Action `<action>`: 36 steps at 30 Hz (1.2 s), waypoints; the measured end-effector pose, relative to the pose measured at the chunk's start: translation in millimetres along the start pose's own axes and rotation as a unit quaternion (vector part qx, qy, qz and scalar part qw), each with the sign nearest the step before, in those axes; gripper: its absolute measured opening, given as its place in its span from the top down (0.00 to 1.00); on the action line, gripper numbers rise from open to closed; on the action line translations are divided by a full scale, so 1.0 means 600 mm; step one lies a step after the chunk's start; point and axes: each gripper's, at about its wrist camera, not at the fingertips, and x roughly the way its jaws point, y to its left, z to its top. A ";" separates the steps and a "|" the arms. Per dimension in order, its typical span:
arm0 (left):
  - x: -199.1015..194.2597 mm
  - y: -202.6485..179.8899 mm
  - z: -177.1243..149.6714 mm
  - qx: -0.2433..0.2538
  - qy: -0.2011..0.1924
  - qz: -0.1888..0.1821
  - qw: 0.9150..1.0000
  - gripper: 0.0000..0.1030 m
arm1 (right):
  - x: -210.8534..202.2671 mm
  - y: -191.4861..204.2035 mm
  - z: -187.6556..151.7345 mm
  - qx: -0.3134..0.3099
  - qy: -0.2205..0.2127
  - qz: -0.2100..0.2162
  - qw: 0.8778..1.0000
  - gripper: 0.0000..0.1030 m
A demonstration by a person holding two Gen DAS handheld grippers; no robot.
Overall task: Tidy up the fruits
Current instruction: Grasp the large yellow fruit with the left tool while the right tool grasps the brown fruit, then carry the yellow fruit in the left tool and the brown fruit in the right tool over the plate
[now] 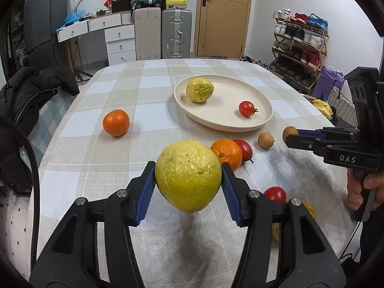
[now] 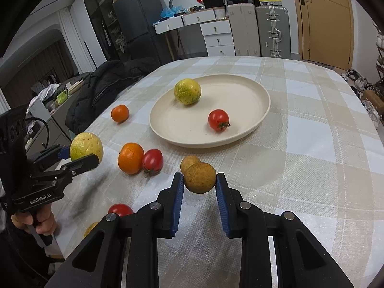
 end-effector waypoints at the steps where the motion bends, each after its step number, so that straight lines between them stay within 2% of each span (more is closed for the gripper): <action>1: -0.001 0.000 0.001 0.001 -0.002 0.000 1.000 0.51 | -0.003 -0.001 0.001 0.003 -0.003 0.002 1.000 0.73; 13: -0.007 -0.013 0.021 0.001 -0.017 -0.011 1.000 0.51 | -0.026 0.007 0.007 0.006 -0.033 0.016 0.999 0.73; 36: 0.005 -0.029 0.076 0.000 -0.041 -0.019 0.999 0.51 | -0.046 0.003 0.034 0.008 -0.054 0.029 0.998 0.73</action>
